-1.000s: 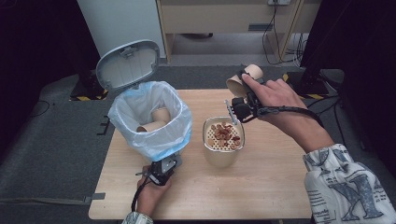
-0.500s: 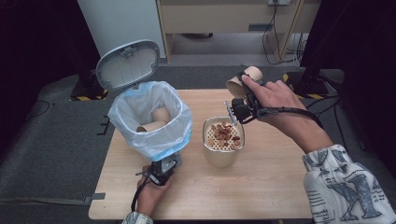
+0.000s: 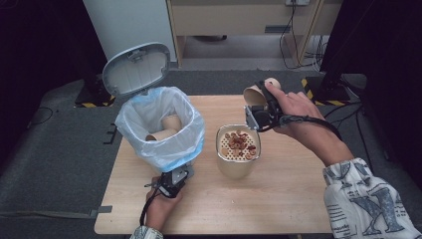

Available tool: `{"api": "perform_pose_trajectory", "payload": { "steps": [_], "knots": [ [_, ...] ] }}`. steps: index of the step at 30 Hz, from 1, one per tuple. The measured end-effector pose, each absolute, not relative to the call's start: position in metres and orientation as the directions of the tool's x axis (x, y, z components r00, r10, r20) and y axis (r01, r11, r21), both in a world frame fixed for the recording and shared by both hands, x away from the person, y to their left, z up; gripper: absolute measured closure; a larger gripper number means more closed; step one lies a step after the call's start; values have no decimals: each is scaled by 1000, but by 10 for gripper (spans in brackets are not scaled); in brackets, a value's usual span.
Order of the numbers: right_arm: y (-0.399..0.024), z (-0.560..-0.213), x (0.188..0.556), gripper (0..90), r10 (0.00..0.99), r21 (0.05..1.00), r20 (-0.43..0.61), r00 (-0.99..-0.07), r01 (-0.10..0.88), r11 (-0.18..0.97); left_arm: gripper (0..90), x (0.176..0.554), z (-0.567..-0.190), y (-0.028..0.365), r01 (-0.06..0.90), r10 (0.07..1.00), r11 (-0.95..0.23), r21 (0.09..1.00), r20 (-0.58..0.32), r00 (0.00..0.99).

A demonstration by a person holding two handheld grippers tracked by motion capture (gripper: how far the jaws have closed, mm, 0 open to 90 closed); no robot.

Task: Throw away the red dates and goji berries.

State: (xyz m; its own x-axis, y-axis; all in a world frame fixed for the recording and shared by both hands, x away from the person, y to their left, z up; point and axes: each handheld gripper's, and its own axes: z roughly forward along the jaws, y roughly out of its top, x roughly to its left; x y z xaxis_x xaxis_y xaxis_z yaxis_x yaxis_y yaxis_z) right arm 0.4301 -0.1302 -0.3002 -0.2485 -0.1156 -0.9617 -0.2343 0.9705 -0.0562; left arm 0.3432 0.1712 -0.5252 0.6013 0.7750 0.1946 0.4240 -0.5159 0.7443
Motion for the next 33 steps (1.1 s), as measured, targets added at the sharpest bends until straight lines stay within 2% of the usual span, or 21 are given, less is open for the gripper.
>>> {"api": "perform_pose_trajectory", "payload": {
  "steps": [16, 33],
  "knots": [
    [-134, -314, 434, 347, 10, 98, -939, -343, -240, 966, 892, 343, -525, 172, 427, 776, -515, 744, 192, 601],
    [-160, -312, 444, 346, 184, 297, -858, -480, -171, 939, 892, 343, -525, 172, 426, 776, -514, 745, 191, 602]
  ]
}}
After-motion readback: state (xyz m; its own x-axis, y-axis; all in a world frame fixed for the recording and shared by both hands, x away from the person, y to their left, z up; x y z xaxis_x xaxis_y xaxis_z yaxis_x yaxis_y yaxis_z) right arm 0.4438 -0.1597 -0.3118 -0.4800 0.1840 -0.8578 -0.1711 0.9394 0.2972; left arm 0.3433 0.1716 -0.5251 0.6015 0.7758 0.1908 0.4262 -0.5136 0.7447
